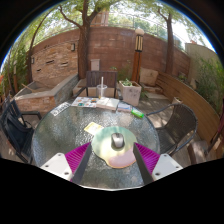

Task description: Arrange mouse

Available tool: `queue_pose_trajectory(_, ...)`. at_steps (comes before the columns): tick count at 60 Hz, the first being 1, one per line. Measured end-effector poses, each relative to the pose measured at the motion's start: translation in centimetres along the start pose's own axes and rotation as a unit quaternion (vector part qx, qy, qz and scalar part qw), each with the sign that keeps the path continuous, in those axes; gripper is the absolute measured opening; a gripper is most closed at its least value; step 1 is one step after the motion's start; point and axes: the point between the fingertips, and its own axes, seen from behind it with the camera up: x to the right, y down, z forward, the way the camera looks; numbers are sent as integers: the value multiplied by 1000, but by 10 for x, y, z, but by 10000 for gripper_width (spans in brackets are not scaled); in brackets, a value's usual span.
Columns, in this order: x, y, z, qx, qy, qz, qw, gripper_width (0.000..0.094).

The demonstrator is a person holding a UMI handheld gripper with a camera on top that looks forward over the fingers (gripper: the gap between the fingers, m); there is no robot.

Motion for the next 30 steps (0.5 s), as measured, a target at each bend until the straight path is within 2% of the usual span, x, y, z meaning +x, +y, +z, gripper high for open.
queue_pose_trajectory(13,-16,30,-91,2,4,-10,1000,877)
queue_pose_trajectory(30,-19,34,-125,10,12,-7,1000,873)
